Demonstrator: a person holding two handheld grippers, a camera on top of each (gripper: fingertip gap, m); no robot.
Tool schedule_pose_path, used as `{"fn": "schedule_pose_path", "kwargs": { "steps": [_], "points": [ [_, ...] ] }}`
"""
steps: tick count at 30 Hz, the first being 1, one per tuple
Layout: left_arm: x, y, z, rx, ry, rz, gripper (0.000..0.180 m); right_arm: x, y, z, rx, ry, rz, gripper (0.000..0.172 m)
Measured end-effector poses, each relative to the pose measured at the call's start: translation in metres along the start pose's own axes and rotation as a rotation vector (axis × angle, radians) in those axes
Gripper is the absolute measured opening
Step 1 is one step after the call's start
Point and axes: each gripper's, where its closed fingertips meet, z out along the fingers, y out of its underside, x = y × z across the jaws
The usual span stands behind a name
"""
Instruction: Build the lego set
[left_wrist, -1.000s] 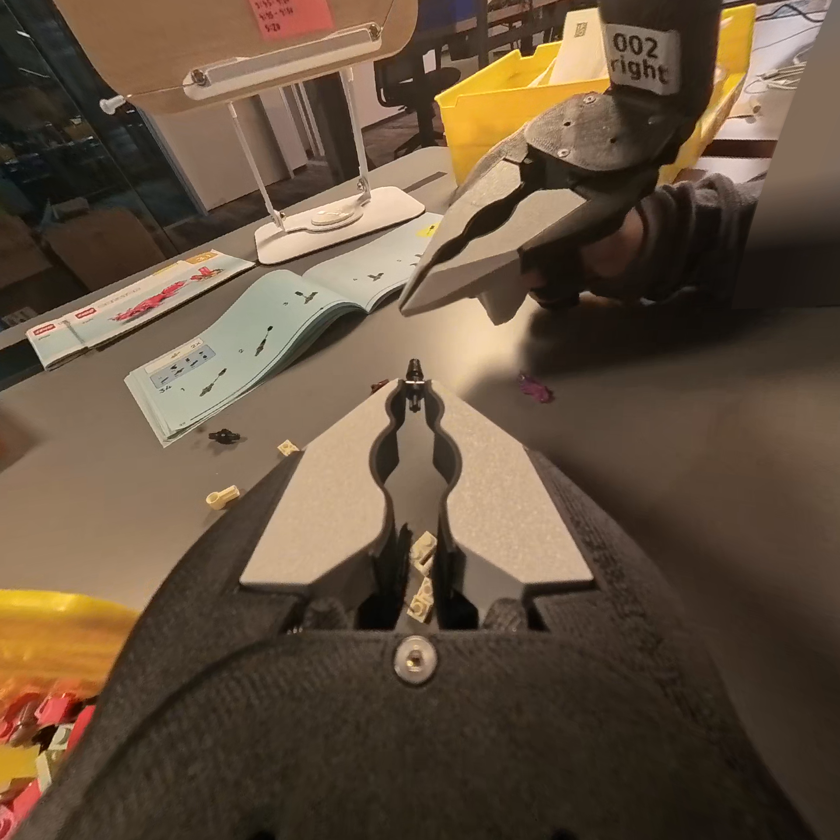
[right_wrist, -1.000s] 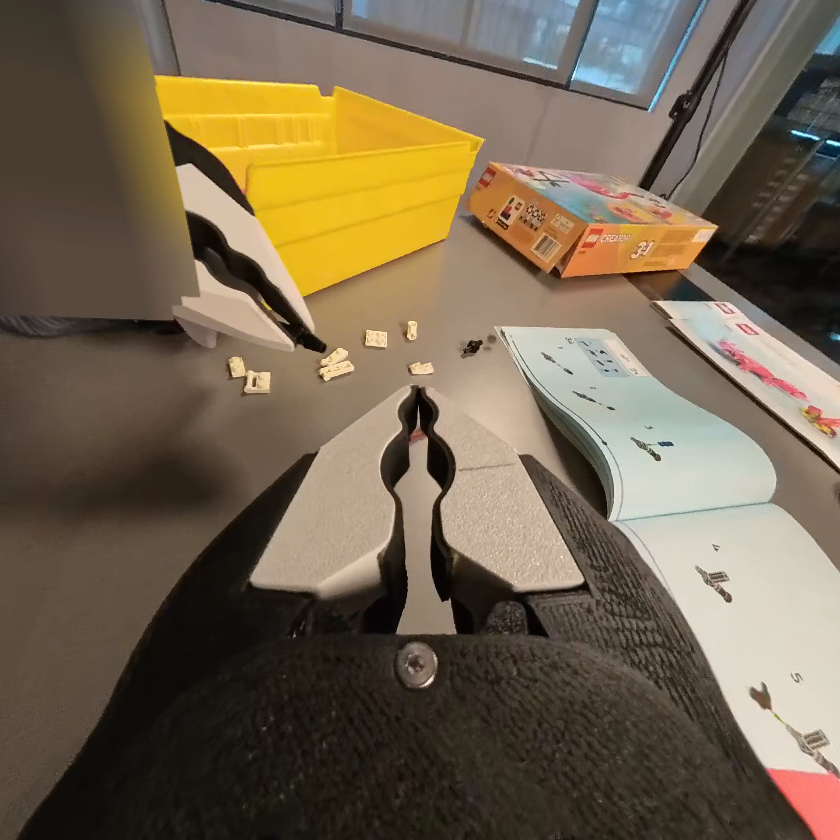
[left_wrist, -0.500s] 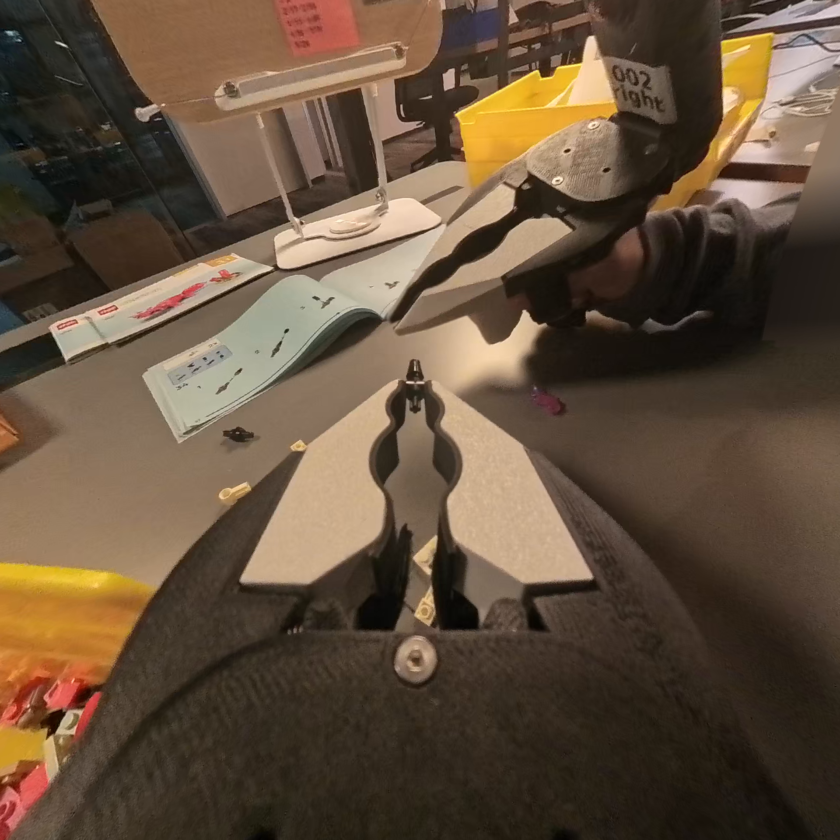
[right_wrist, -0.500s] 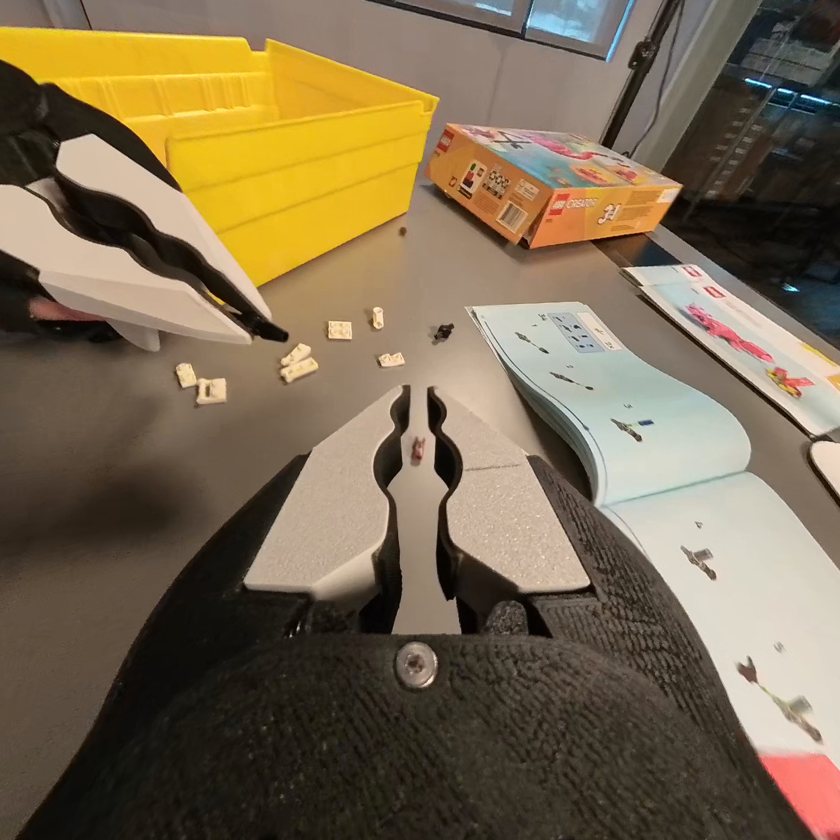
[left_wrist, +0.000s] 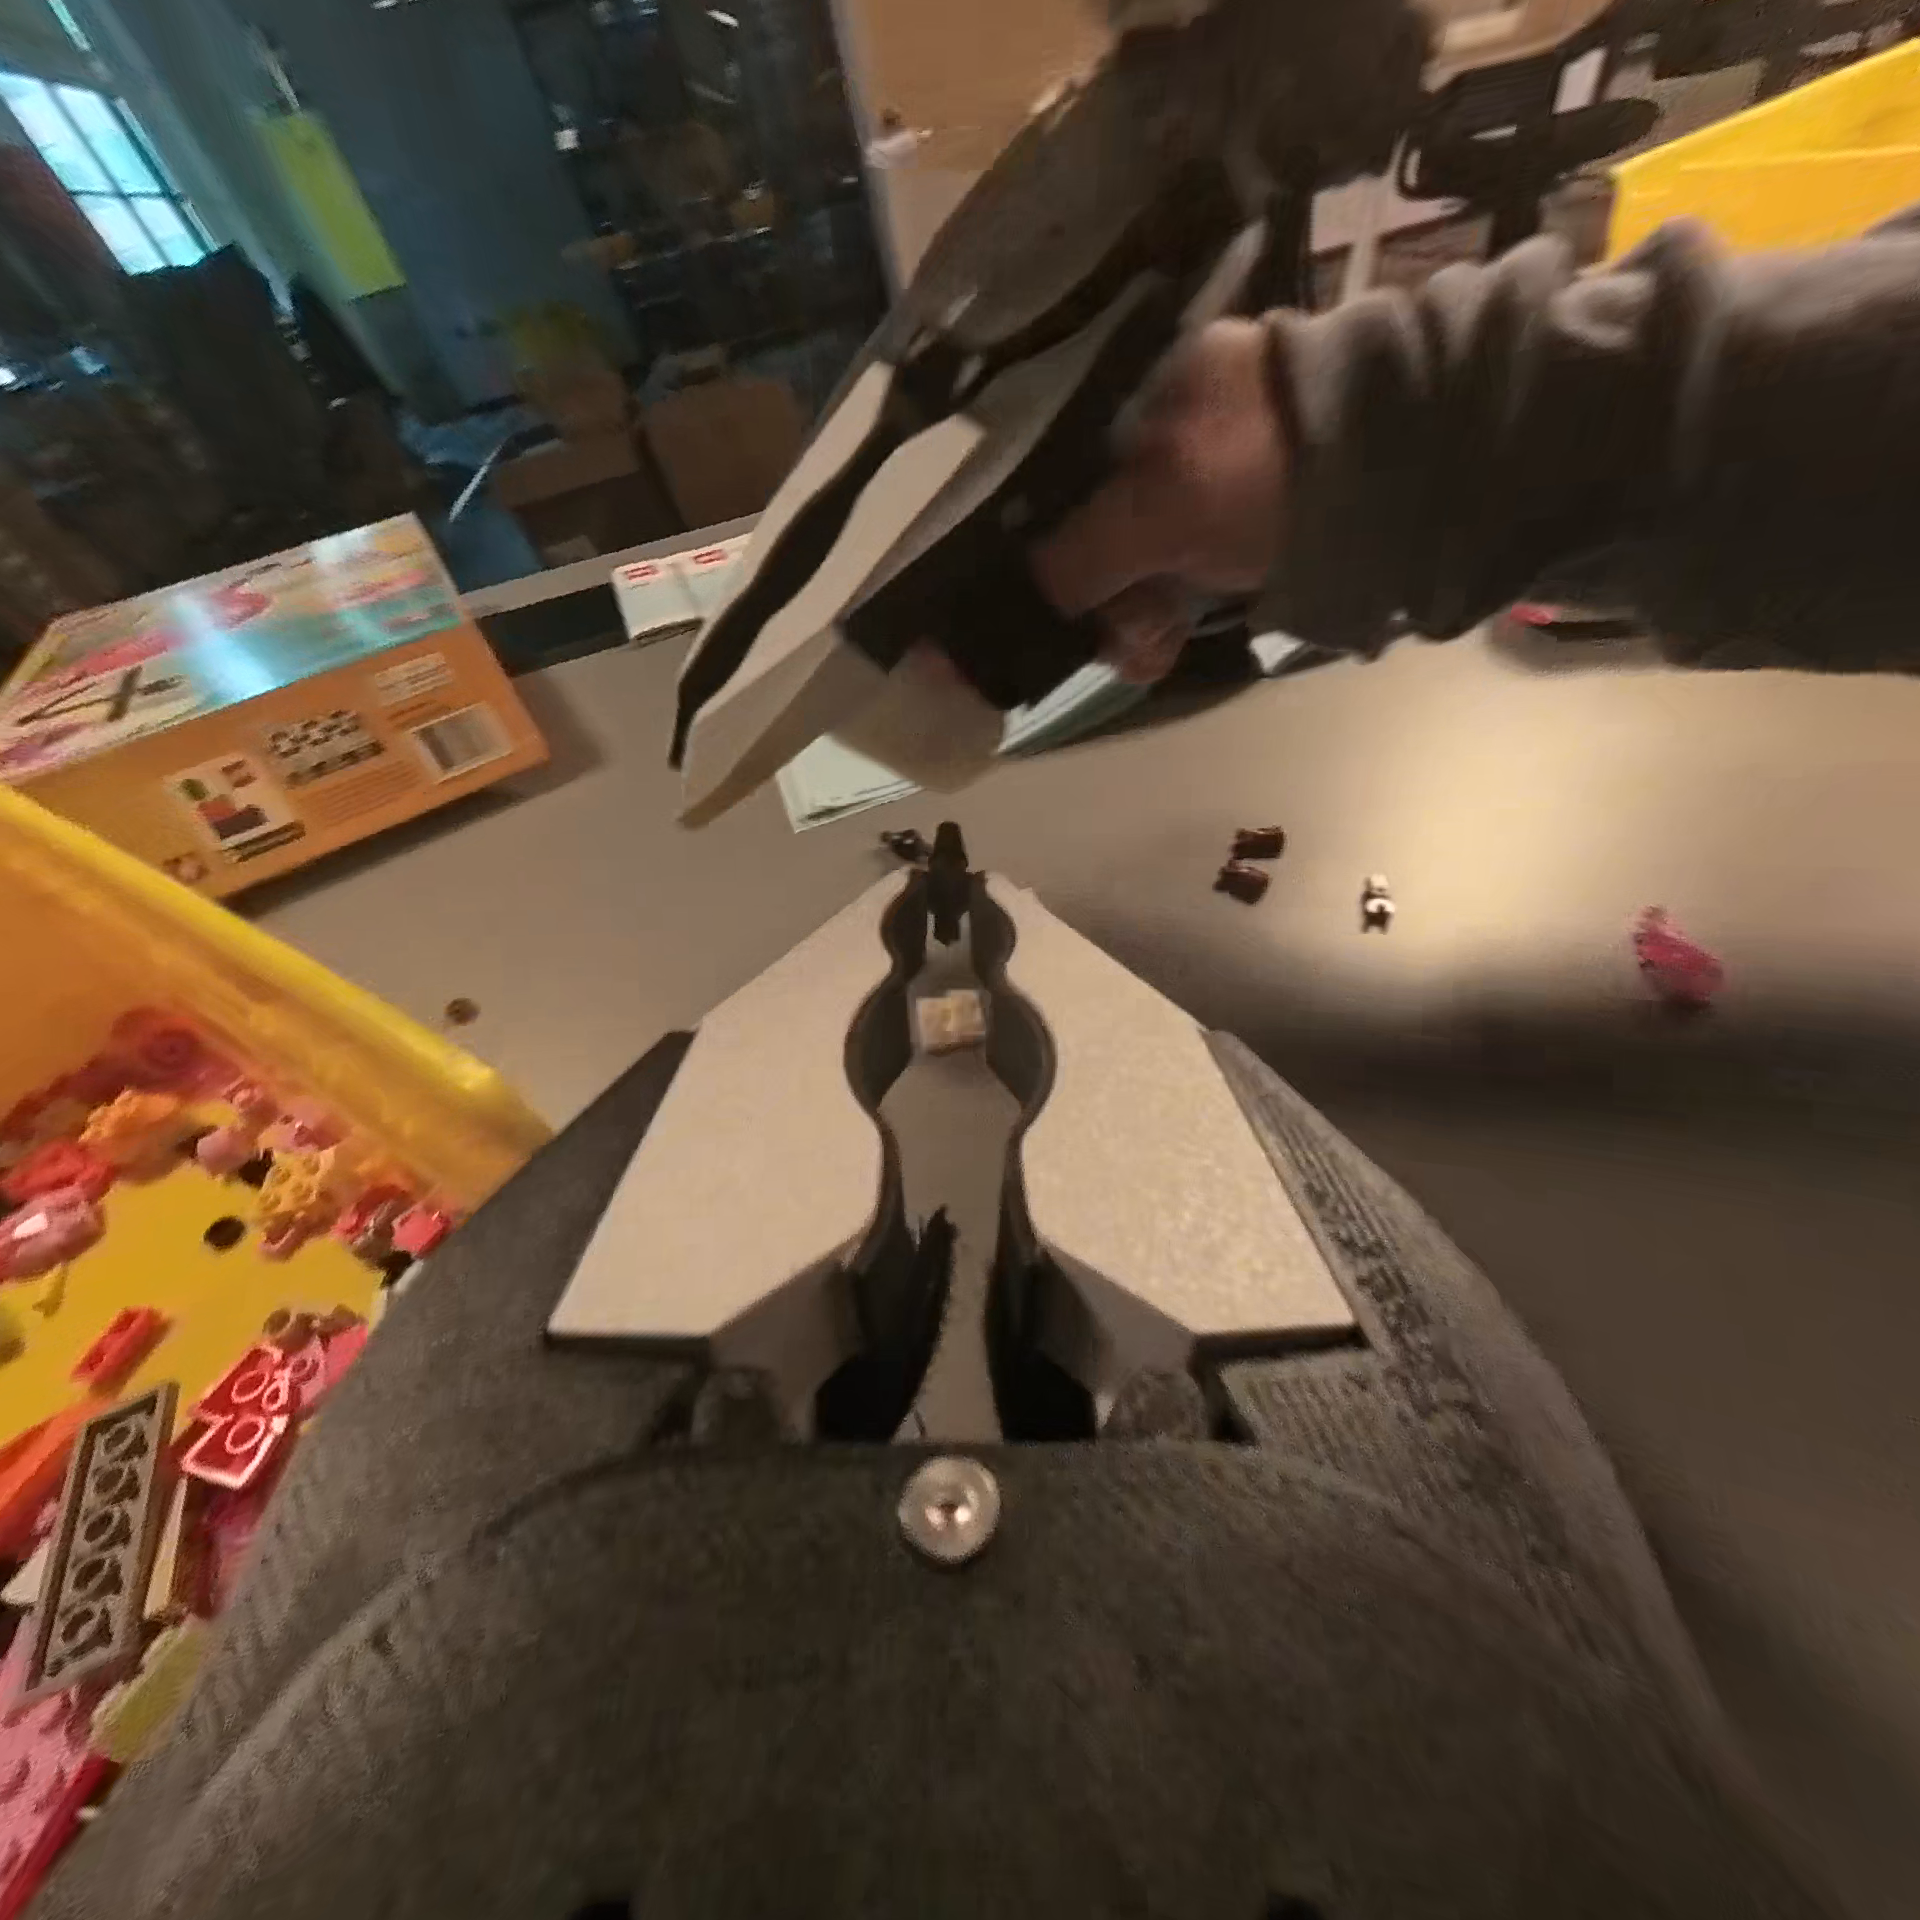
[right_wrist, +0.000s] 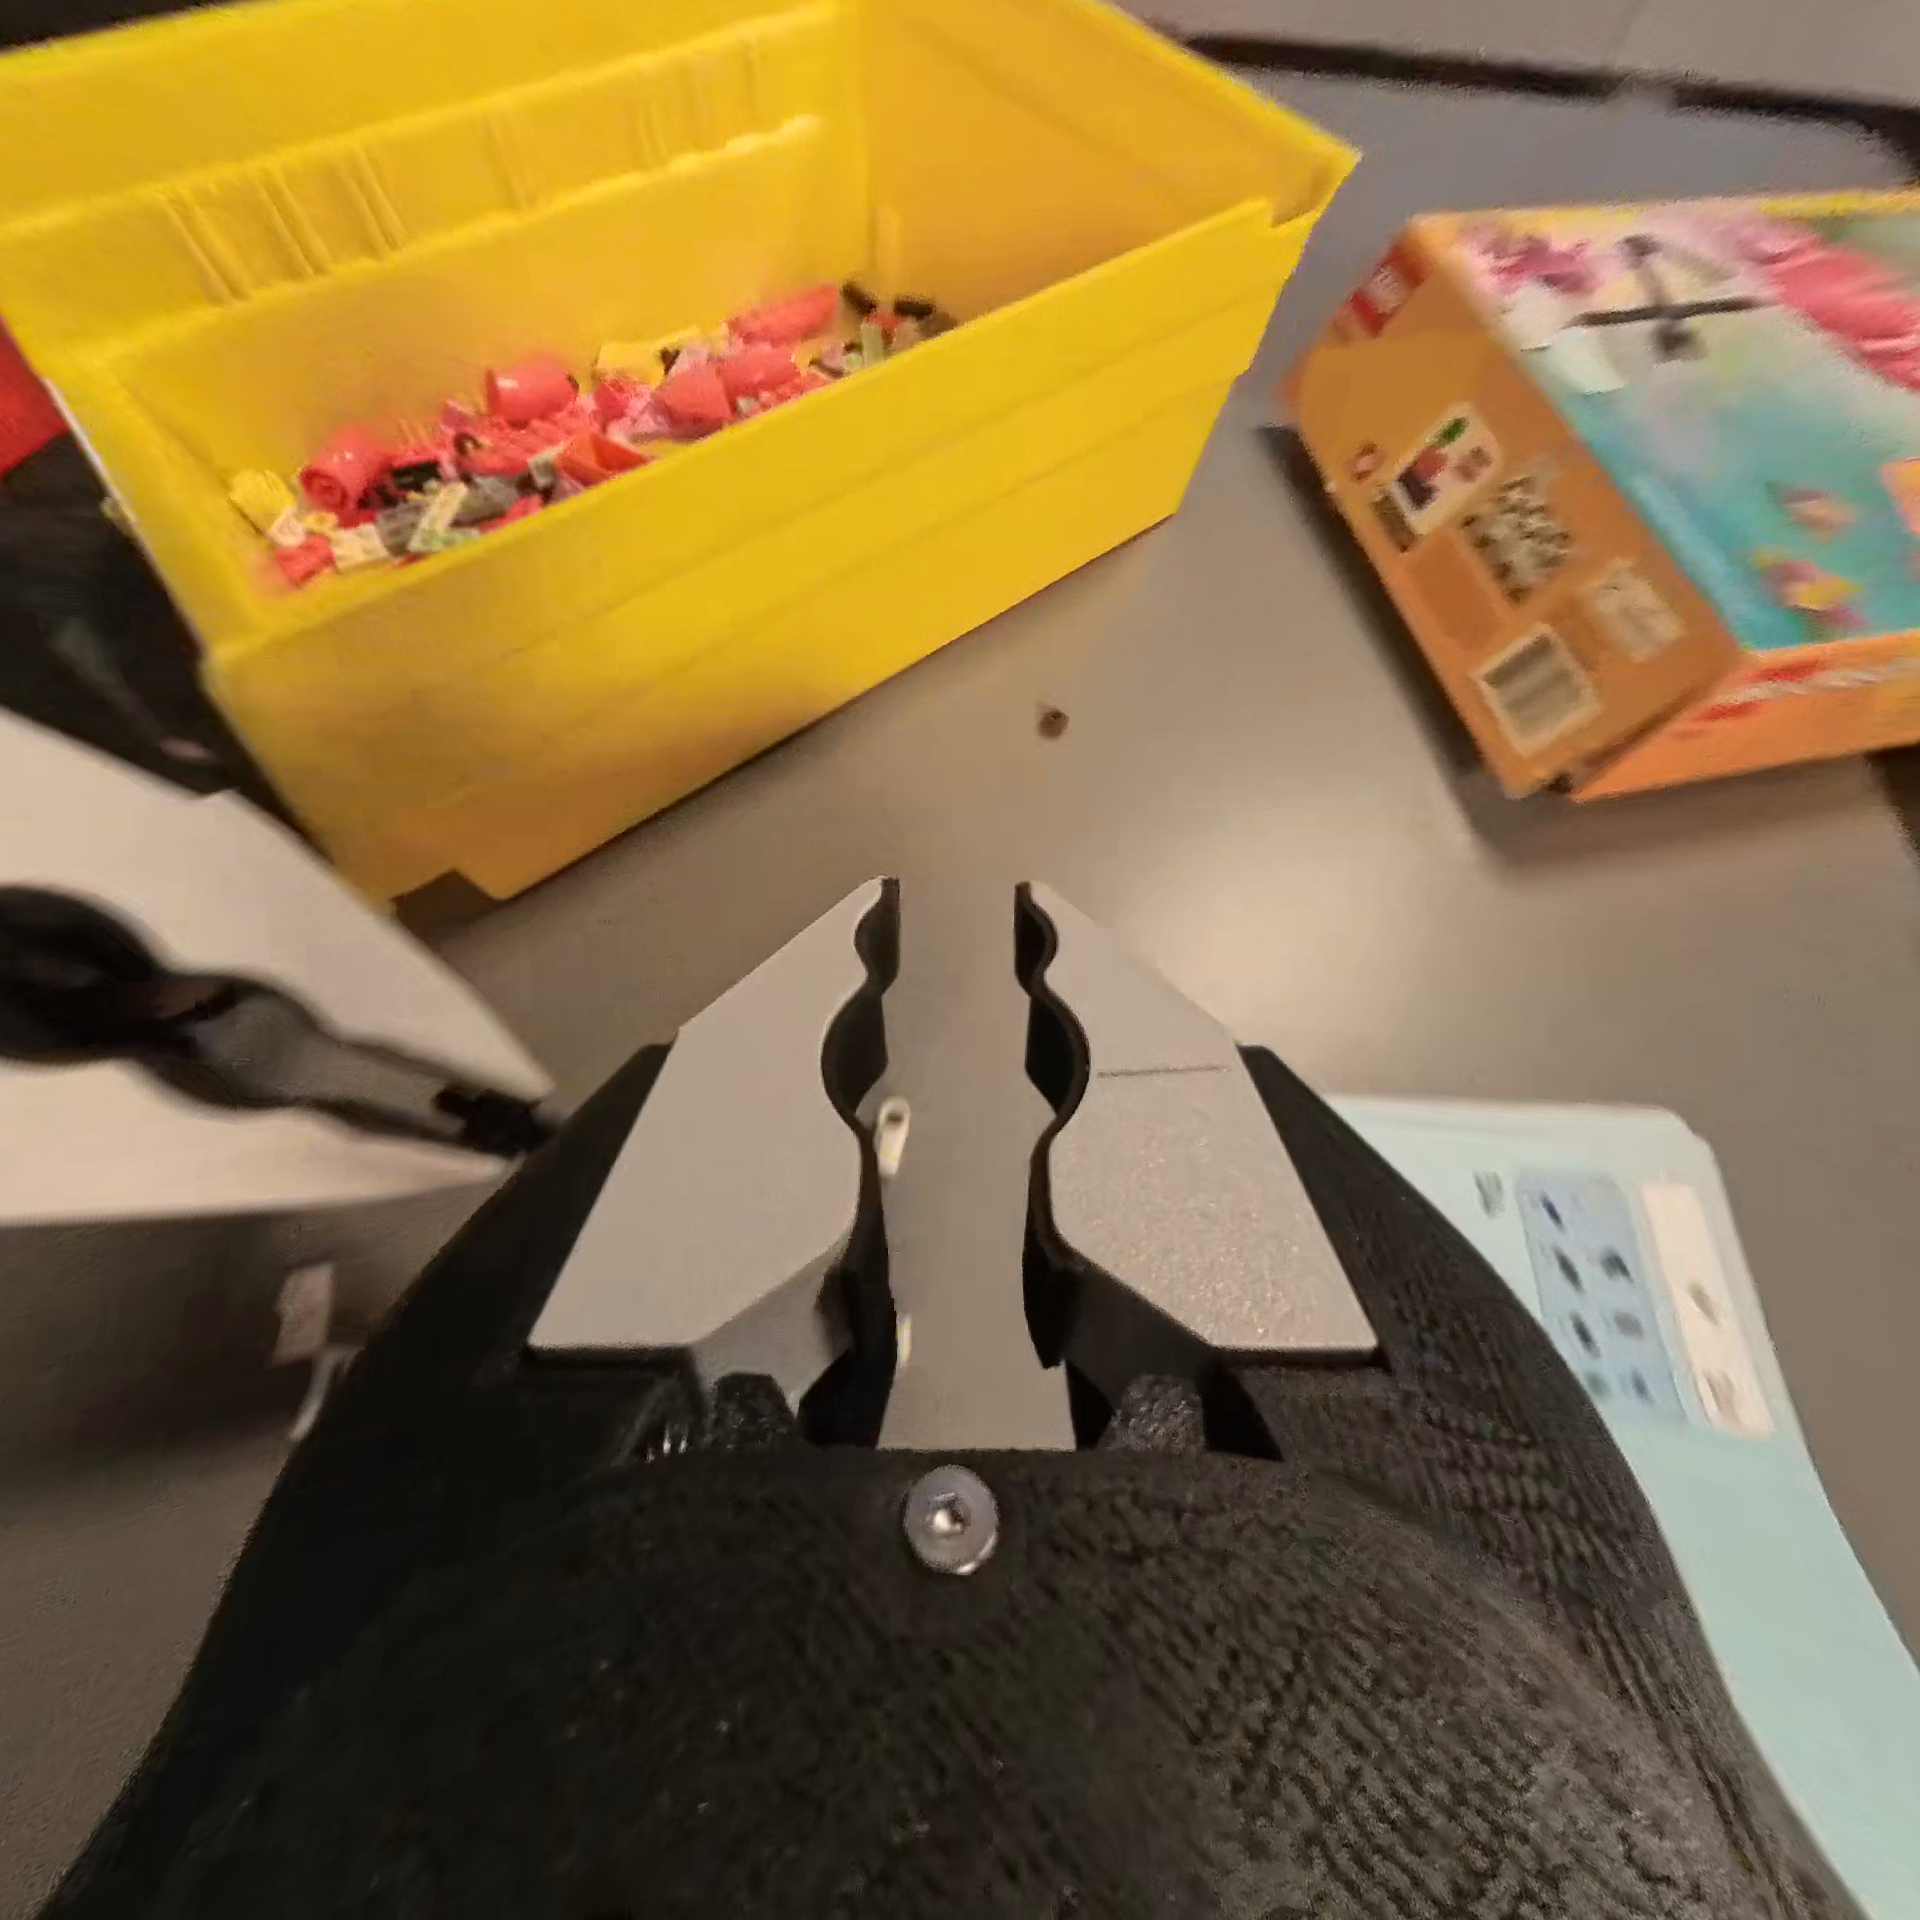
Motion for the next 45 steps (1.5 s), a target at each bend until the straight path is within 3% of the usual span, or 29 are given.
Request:
{"fn": "schedule_pose_path", "kwargs": {
  "steps": [5,10,31,35,40,42,45],
  "points": [
    [-0.007,0.003,0.001,-0.017,-0.026,0.031,0.006,0.018,0.0,0.067,-0.121,-0.067,-0.029,0.019],
    [-0.006,0.004,0.002,-0.021,-0.017,0.05,0.006,0.027,0.004,0.101,-0.127,-0.114,0.036,0.021],
    [-0.003,0.003,0.002,-0.007,0.018,0.037,0.006,0.035,0.006,0.114,-0.113,-0.112,-0.007,0.005],
    [-0.002,0.001,0.001,0.003,0.023,0.038,0.006,0.034,-0.006,0.078,0.004,-0.075,0.004,0.005],
    [0.008,-0.003,0.0,0.027,0.078,0.034,0.007,0.019,-0.03,-0.043,0.323,0.023,0.161,0.005],
    [0.019,-0.006,0.0,0.041,0.134,0.03,0.007,0.012,-0.021,-0.097,0.454,0.098,0.276,0.004],
    [0.05,-0.013,0.002,0.064,0.282,0.003,0.007,-0.007,0.016,-0.15,0.547,0.2,0.409,0.004]
  ]
}}
